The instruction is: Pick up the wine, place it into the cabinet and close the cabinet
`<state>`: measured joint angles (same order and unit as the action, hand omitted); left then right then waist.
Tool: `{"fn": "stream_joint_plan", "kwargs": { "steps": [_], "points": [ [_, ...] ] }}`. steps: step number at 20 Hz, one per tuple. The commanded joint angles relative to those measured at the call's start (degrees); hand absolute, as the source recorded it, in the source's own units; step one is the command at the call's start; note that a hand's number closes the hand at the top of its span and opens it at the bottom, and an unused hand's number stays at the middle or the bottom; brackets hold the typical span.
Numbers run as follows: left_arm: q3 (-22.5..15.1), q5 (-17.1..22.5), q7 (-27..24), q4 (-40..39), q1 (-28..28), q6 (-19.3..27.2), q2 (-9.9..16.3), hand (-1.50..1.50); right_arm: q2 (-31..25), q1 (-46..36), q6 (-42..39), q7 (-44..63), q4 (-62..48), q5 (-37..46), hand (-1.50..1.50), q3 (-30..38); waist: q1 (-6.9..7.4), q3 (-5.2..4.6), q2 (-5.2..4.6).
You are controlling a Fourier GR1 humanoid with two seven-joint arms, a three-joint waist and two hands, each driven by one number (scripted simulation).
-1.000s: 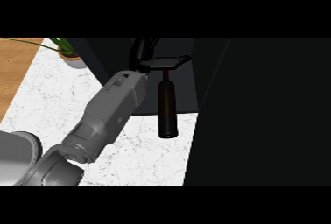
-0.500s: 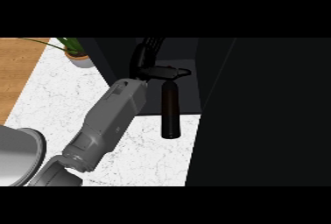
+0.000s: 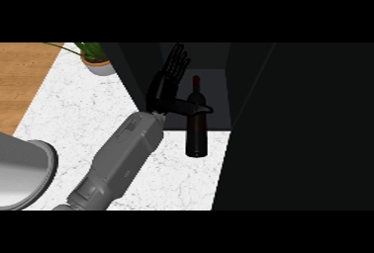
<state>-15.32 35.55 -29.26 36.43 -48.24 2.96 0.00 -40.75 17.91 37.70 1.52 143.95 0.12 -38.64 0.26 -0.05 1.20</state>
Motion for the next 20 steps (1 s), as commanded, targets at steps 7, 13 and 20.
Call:
{"fn": "stream_joint_plan", "kwargs": {
  "steps": [7, 13, 20],
  "points": [
    [-7.9, -0.6, 3.4, 21.6, 18.7, 4.1, 0.6, -1.5, -2.7, 3.1, 1.8, 5.9, 13.6, -0.4, -1.5, -0.3, 0.59, -0.03, -0.15],
    [-10.0, -0.6, 4.9, 35.5, 31.2, 4.3, 5.6, -1.5, -4.2, 3.0, 2.0, 6.2, 13.4, 1.2, -1.5, -0.7, 0.17, -0.03, -0.47],
    [-11.0, 0.6, 7.0, 48.2, 41.6, 3.3, 9.3, -1.5, -7.4, 1.9, -1.6, 5.9, 12.6, 0.5, -1.5, -1.7, -0.29, 0.02, -0.68]
  ]
}}
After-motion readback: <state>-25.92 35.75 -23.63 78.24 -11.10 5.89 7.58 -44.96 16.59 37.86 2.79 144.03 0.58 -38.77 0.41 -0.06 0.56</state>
